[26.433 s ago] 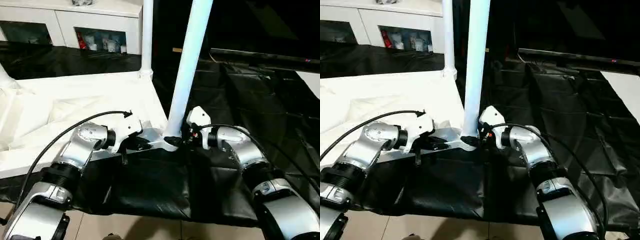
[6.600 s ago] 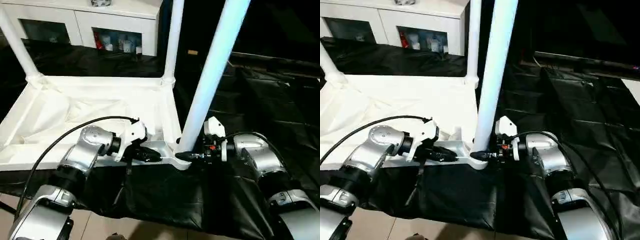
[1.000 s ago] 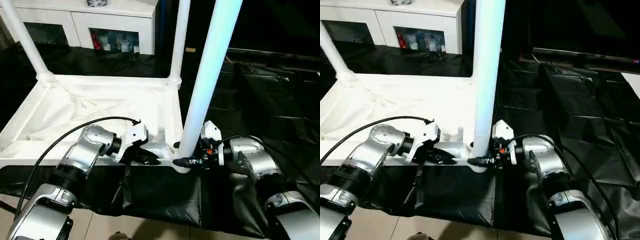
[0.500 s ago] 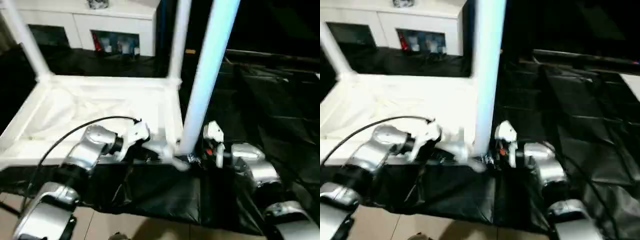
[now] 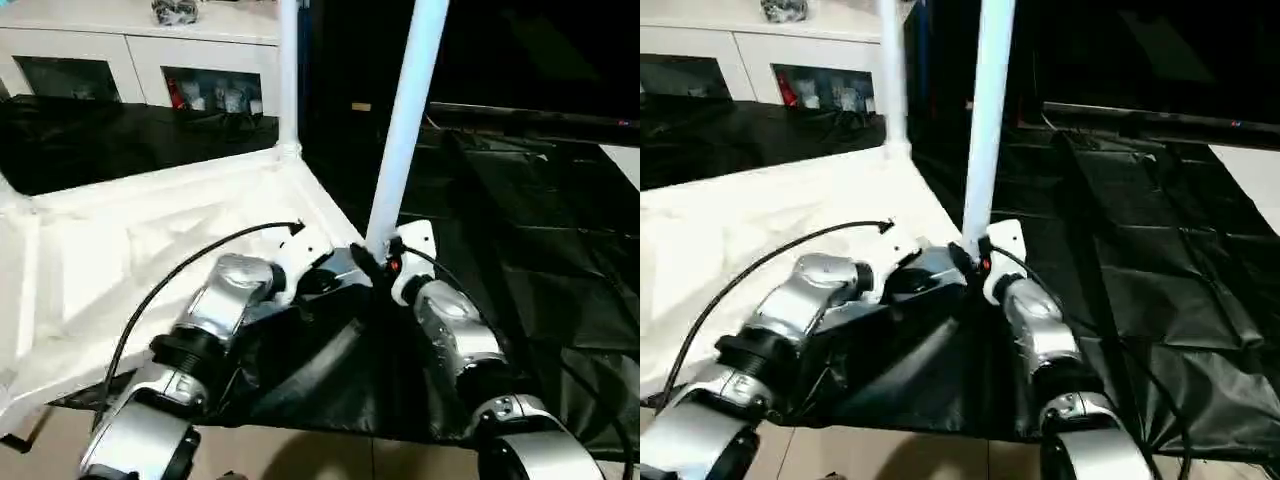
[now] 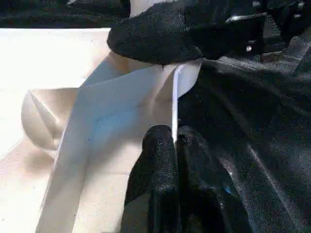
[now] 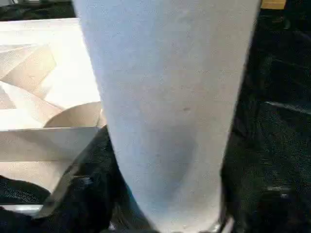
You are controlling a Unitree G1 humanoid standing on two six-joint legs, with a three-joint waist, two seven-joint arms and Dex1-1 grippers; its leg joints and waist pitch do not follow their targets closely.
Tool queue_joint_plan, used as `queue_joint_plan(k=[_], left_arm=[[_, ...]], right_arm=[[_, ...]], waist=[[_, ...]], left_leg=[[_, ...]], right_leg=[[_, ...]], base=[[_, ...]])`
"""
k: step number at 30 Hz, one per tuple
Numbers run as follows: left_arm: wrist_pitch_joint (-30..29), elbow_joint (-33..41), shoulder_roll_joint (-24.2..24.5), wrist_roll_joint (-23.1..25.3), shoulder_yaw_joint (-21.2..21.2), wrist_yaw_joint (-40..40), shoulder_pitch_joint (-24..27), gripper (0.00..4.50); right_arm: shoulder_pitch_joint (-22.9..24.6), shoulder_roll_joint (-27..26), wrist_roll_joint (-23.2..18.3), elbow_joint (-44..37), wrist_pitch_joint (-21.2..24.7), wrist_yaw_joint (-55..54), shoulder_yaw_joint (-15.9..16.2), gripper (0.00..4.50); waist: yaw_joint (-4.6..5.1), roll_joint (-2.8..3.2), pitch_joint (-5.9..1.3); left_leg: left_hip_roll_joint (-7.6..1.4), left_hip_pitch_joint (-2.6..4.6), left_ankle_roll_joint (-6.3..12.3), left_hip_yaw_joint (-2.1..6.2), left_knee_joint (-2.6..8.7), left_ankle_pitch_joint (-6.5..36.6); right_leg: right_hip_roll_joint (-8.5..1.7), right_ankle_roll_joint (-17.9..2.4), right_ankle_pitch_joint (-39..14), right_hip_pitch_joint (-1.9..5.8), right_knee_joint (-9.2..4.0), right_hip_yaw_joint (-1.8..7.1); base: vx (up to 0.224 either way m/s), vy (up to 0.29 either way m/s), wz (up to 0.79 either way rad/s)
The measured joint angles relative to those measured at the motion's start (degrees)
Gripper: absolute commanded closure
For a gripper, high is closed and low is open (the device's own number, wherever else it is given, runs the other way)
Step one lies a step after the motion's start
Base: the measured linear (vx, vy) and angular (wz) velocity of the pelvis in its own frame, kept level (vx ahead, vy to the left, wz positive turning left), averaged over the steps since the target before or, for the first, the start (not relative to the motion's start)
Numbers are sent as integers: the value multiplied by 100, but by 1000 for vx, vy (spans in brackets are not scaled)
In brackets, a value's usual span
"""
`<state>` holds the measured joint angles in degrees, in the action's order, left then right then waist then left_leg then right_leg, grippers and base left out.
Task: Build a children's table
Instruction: Rotate leg to tighten
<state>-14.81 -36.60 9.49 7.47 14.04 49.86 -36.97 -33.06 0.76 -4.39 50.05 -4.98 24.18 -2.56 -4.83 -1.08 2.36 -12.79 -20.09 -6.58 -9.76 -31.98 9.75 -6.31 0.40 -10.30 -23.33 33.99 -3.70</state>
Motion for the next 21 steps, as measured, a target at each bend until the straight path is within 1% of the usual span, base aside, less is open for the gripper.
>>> queue_joint_plan(k=[2, 6, 12, 14, 19, 21], left_arm=[[16, 60, 40, -9, 1, 91, 33, 450], [87, 168, 215, -112, 16, 469, 83, 450], [229, 291, 609, -327, 80, 1341, 146, 450], [316, 292, 699, -362, 95, 1609, 145, 450], [531, 225, 879, -447, 190, 2163, 121, 450], [601, 187, 943, -476, 234, 2350, 110, 450]], right_arm=[[0, -2, 0, 0, -28, 41, 5, 88], [6, 207, 72, 0, -193, 672, 219, 88], [5, 813, 3, -48, -262, 2482, 541, 88], [3, 1135, -27, -160, -207, 3278, 731, 88], [-16, 1530, -207, -323, 99, 4612, 933, 88], [-18, 1643, -222, -396, 196, 4986, 1006, 88]], waist=[[-2, 0, 0], [-20, 0, 0], [-32, 1, 1], [-58, 0, 0], [-119, -3, 2], [-147, -5, 3]], left_leg=[[-1, 2, 0, 0, 12, 0], [-7, 0, -1, 0, 31, 0], [-14, -15, -1, 1, 35, 0], [-15, -28, 1, 1, 14, -1], [-17, -37, 17, -5, -20, 9], [-18, -37, 17, -5, -27, 9]], right_leg=[[1, 2, 3, -1, 10, -1], [4, 30, 43, -8, 22, -6], [10, 17, 48, -15, 36, -6], [9, 15, 40, -14, 35, -5], [3, 13, 39, -15, 30, -4], [3, 13, 39, -14, 33, -4]], base=[[0, 0, 0], [0, 0, 0], [0, 0, 0], [0, 0, 0], [0, 0, 0], [0, 0, 0]])
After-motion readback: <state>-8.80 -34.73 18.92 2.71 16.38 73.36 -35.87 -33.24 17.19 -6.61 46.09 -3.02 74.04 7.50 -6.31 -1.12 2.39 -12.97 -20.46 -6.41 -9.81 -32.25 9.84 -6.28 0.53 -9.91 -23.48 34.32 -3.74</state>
